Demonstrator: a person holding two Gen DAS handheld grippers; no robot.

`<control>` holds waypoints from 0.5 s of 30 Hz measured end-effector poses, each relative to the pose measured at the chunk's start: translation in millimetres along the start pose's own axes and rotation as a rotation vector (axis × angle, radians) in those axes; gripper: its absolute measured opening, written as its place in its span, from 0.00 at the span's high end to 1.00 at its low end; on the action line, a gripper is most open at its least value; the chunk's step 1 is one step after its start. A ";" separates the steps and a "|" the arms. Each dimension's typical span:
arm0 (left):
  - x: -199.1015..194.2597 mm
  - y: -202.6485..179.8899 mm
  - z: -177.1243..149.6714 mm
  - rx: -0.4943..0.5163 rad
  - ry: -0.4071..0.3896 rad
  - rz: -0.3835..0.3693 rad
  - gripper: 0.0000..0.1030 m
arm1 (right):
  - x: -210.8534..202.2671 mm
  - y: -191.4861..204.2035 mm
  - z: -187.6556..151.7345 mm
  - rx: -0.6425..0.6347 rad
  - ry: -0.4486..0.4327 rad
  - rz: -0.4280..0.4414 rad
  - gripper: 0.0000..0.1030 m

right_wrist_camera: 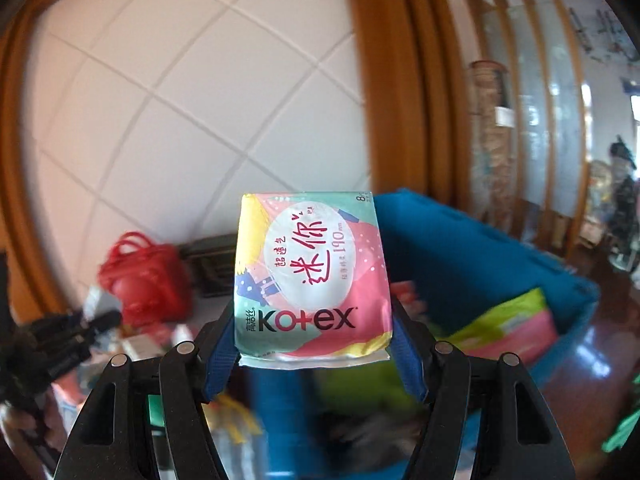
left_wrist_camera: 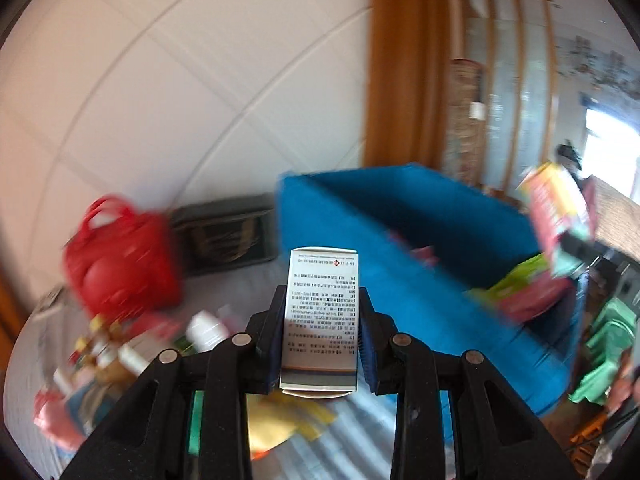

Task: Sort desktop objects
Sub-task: 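Carry both items into the blue crate and open both tools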

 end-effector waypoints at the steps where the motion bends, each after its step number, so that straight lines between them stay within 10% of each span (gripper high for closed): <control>1: 6.2 -19.3 13.4 0.018 -0.008 -0.026 0.70 | 1.3 -12.0 2.6 0.000 0.001 -0.019 0.34; 15: 109.4 -182.6 67.6 0.212 0.218 -0.186 0.70 | 47.3 -152.7 12.4 -0.007 0.075 -0.178 0.34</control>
Point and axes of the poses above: each gripper's, at about its wrist camera, not at the fingertips, and x roughly the way its jaws point, y to its left, z to its top, the point moved 2 cm from there along x, roughly the way its jaws point, and after that the axes turned 8 degrees about x, right-handed, at the moved point
